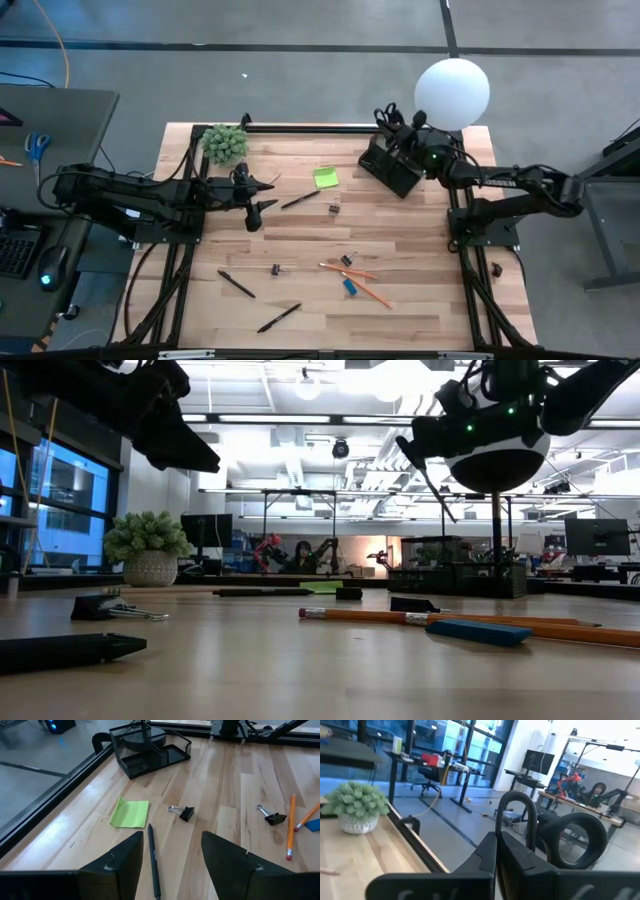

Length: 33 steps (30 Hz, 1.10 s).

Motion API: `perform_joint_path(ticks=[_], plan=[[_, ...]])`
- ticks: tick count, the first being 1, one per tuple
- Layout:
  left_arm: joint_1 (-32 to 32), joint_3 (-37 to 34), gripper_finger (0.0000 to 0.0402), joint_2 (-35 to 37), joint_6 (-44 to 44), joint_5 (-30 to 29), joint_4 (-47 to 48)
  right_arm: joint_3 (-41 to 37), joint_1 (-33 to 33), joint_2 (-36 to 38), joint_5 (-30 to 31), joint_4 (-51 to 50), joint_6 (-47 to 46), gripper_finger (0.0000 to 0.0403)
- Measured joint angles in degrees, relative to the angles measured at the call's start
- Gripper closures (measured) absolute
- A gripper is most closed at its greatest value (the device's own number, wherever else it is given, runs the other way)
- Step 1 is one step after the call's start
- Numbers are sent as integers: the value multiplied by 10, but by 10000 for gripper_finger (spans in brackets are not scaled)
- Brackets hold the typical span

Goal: Pick and place office supplies into organizer
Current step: Put the black scissors into the black desk organizer

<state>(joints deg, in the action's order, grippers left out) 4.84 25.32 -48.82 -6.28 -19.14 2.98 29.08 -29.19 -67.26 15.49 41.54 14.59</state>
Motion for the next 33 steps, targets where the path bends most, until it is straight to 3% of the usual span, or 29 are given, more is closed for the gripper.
perform_joint_path(ticks=[11,23,33], plan=[[0,0,213,0,0,0,-6,0,-20,-80,-30,66,-21,403],[0,0,213,0,0,0,-6,0,-20,-149,5,86,-40,391],[0,0,213,0,0,0,-6,0,-20,-153,20,84,-52,356]])
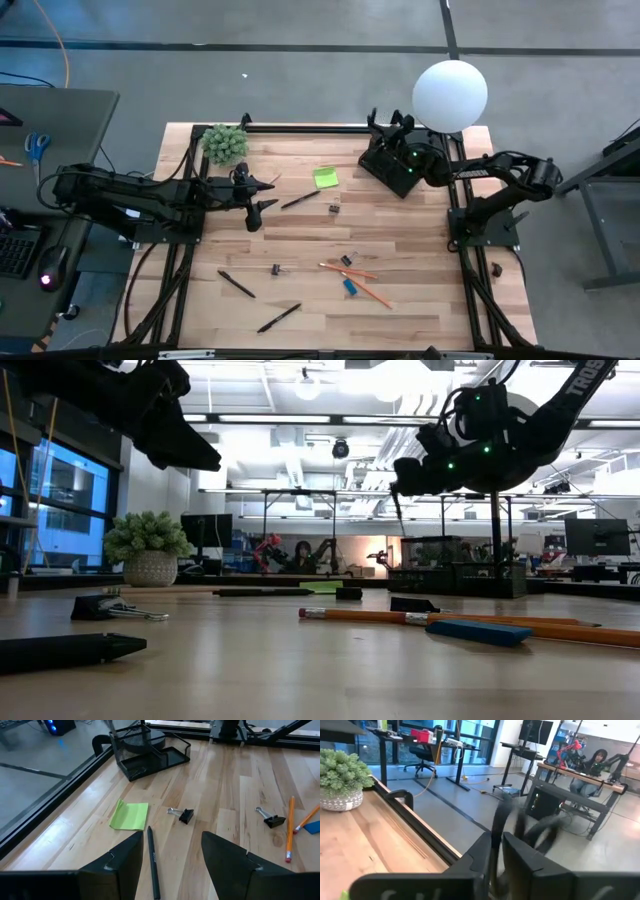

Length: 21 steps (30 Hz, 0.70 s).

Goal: Pick and place office supplies into organizer
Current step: Put the black scissors into the black desk organizer

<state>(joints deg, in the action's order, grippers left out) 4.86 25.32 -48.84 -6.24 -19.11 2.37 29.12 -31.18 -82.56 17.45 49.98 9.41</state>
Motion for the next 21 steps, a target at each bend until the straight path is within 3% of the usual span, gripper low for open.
perform_joint_path(ticks=[10,21], plan=[[0,0,213,0,0,0,0,0,1,0,-4,-22,-18,310],[0,0,213,0,0,0,5,0,28,39,-32,-17,11,305]])
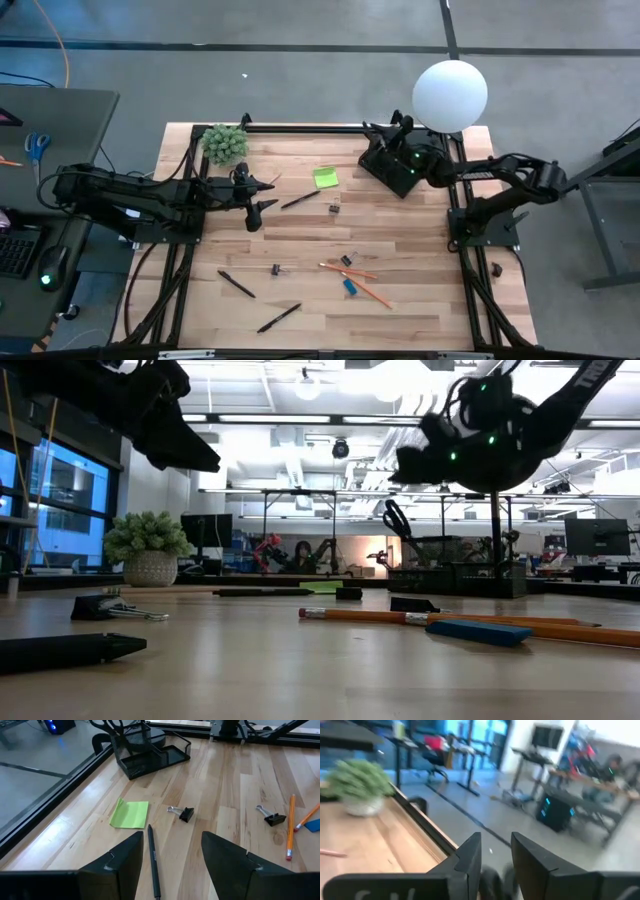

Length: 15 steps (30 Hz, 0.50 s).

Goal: Pick and place office supplies into organizer
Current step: Put the black scissors into the black desk organizer

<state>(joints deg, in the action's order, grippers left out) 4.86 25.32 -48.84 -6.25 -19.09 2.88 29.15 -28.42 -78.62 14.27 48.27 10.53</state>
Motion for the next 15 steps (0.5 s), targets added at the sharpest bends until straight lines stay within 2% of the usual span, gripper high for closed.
perform_joint_path(ticks=[5,11,15], plan=[[0,0,213,0,0,0,1,0,51,31,-12,-20,12,305],[0,0,213,0,-2,4,1,0,83,20,126,-123,37,305],[0,0,213,0,-2,5,-3,0,76,4,141,-139,37,305]])
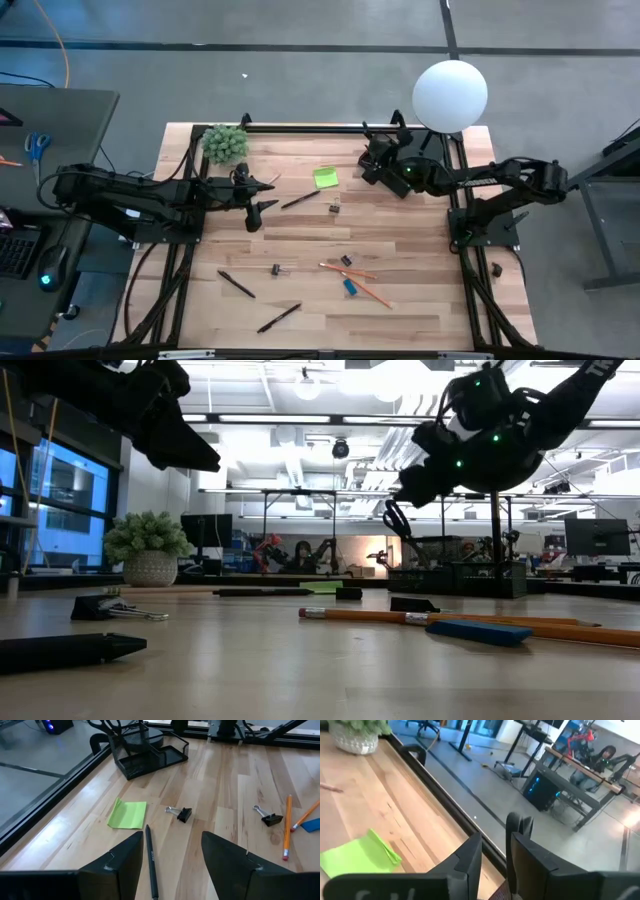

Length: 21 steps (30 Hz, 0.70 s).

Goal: Pick and place office supplies into organizer
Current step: Put the black scissors into the black desk organizer

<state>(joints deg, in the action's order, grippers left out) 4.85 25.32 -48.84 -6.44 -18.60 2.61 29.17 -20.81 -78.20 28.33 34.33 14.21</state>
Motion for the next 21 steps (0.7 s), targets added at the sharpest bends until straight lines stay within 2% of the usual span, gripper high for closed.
perform_joint_path(ticks=[5,12,16,21], plan=[[0,0,213,0,5,0,-4,0,-2,-23,16,3,-21,305],[0,0,213,0,6,1,-5,0,-6,-41,87,7,-22,305],[0,0,213,0,6,1,-6,0,-20,-41,64,21,-22,304],[0,0,213,0,6,1,-14,0,-43,-40,-14,33,-53,304]])
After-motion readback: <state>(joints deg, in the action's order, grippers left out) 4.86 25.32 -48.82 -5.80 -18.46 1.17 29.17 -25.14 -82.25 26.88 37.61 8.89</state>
